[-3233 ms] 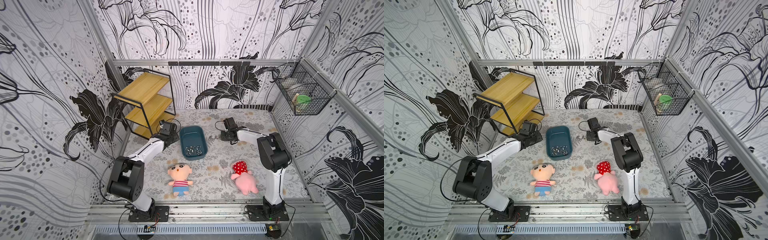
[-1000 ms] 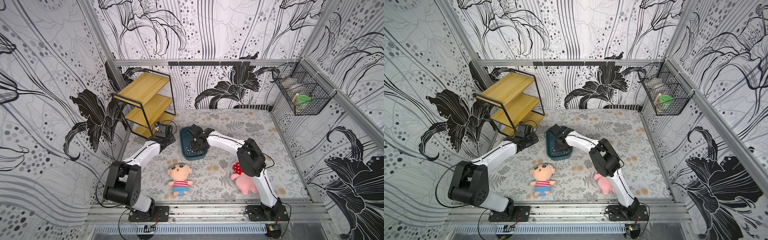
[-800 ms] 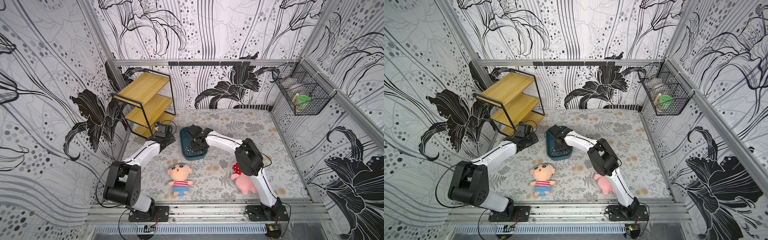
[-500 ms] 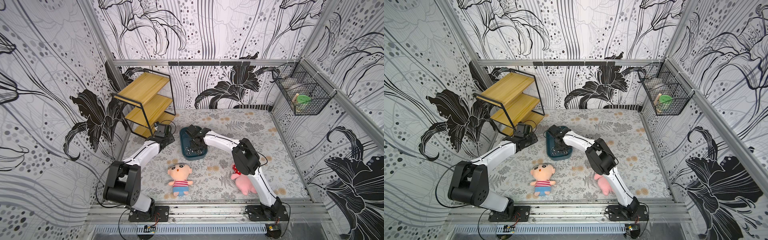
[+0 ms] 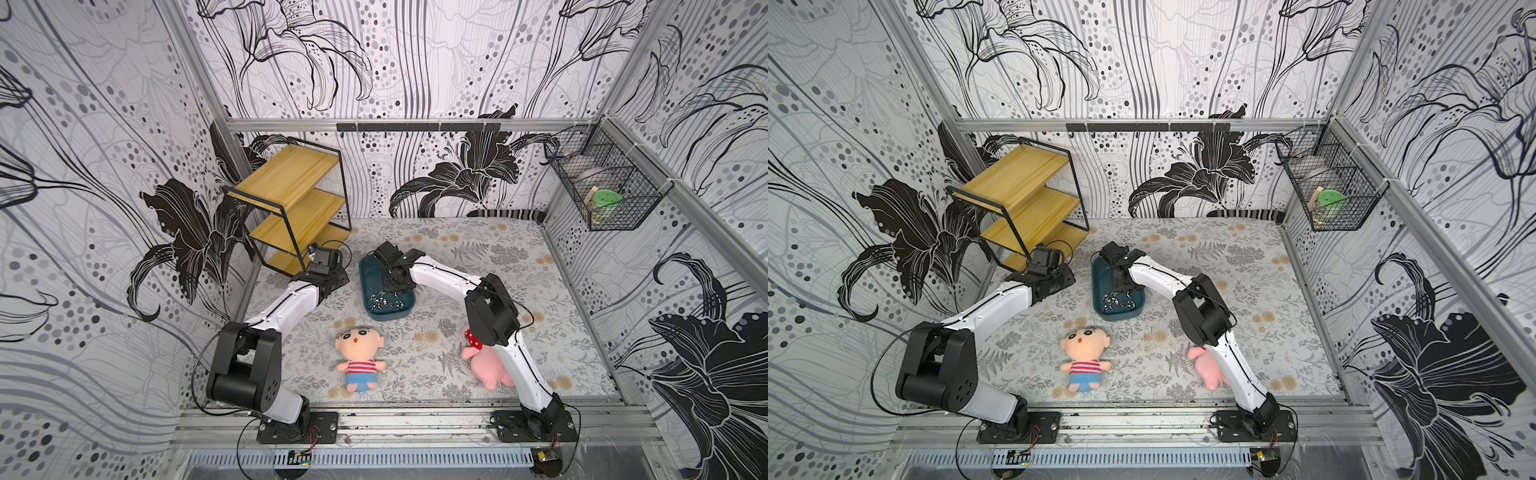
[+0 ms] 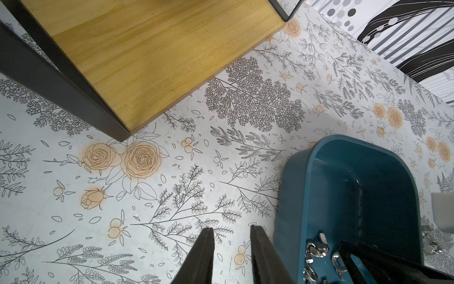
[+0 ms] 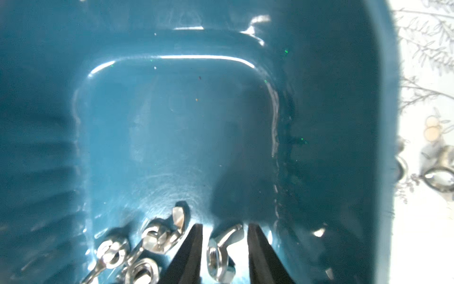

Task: Take out the wing nut from the storage box
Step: Pick up the wing nut from the storage box.

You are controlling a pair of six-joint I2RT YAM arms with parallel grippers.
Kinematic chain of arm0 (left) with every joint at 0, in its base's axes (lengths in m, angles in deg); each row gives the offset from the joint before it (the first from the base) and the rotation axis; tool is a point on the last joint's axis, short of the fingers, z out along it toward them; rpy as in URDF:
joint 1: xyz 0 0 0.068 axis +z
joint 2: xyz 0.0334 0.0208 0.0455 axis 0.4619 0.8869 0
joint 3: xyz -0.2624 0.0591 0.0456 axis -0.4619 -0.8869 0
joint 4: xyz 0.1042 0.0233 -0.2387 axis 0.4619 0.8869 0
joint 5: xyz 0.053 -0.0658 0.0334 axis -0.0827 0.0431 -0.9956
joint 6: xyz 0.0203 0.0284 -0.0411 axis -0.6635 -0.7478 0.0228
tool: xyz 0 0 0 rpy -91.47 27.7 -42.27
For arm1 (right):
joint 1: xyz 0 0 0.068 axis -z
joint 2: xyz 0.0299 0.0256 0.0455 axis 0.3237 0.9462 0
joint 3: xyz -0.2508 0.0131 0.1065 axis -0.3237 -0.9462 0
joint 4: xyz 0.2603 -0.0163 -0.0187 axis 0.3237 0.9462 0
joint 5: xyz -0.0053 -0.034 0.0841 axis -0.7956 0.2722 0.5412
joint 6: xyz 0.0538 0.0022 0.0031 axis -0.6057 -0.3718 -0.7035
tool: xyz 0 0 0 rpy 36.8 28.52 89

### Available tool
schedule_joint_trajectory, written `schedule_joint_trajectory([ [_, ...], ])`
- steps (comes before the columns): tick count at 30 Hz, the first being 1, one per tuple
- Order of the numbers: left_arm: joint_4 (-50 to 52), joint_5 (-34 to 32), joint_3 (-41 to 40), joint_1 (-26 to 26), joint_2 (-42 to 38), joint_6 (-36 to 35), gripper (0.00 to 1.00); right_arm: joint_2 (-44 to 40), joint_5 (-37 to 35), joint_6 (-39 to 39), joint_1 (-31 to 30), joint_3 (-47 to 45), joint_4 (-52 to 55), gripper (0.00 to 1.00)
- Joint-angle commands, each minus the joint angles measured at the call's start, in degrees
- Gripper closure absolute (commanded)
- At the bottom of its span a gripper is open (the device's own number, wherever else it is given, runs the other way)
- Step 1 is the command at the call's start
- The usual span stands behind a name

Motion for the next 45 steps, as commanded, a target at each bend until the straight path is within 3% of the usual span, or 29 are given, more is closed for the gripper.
schedule_joint_trajectory([
  [1, -1.2, 0.1, 0.3, 0.2, -1.2, -1.0, 0.68, 0.0, 0.2, -0.4, -0.2, -2.1, -0.1, 0.65],
  [11, -1.2, 0.1, 0.2, 0.3, -1.4, -0.8, 0.68, 0.2, 1.2, -0.2, -0.2, -3.6, -1.0, 0.71],
  [18, -1.1, 0.0, 0.2, 0.2, -1.4, -0.8, 0.68, 0.0, 1.6, 0.2, -0.2, -3.8, -1.4, 0.87],
  [24, -1.2, 0.0, 0.5, 0.2, -1.3, -0.6, 0.68, -1.9, 1.6, 0.5, -0.3, -5.3, -2.2, 0.94],
  [26, -1.2, 0.1, 0.6, 0.2, -1.4, -0.5, 0.68, -2.3, 1.7, 0.8, -0.2, -5.3, -2.2, 0.91],
  [28, -1.2, 0.0, 0.6, 0.2, -1.6, -0.5, 0.68, -3.0, 1.4, 0.9, -0.3, -5.4, -2.1, 0.78],
  [30, -1.2, -0.1, 0.6, 0.2, -1.7, -0.5, 0.68, -4.3, 0.9, 1.5, -0.3, -6.1, -2.7, 0.71],
  [38, -1.0, -0.2, 0.7, 0.3, -1.7, -0.4, 0.68, -8.1, -0.6, 8.8, -0.3, -6.4, -1.2, 0.64],
  [45, -1.2, 0.2, 1.0, 0.2, -1.5, -0.1, 0.68, -8.7, 1.3, 10.7, -0.2, -8.5, -1.4, 0.63],
])
